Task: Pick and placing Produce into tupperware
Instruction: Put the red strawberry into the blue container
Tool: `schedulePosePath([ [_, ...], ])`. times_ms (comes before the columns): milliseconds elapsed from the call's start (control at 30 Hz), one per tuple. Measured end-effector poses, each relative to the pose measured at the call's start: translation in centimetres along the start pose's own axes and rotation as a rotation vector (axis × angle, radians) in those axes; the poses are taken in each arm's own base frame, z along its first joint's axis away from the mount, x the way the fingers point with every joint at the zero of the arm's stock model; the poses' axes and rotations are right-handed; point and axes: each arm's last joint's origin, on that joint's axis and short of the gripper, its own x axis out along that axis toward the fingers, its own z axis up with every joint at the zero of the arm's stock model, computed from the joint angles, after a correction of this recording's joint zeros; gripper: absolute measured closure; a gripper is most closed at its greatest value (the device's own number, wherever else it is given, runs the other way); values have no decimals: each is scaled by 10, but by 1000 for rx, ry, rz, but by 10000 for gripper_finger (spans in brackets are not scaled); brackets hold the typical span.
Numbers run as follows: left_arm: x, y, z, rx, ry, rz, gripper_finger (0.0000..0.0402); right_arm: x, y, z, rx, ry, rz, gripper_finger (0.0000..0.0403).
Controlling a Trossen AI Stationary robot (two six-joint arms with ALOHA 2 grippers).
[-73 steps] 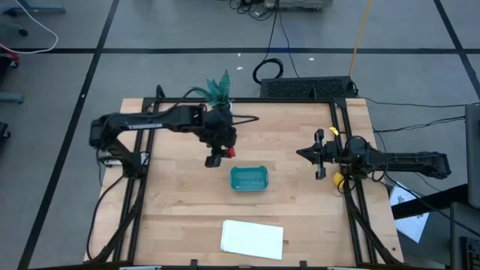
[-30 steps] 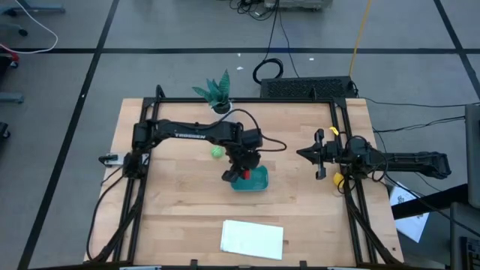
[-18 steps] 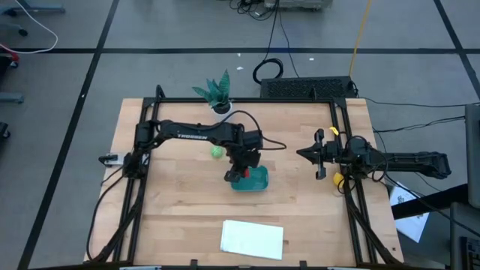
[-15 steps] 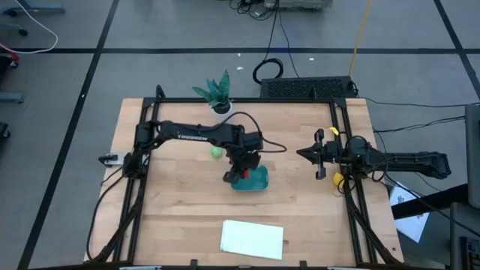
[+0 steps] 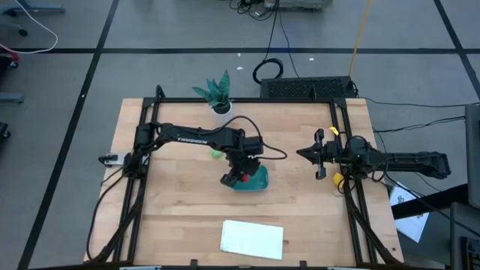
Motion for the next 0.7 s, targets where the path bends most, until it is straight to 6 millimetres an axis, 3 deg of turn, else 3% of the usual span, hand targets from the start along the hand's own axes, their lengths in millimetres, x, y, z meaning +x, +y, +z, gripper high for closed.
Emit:
schedulePosePath([
  [333,2,4,-3,6,-1,20,257,0,0,0,0,-1,0,403],
  [700,26,12,-9,51,61,3,257,0,0,0,1,4,0,403],
])
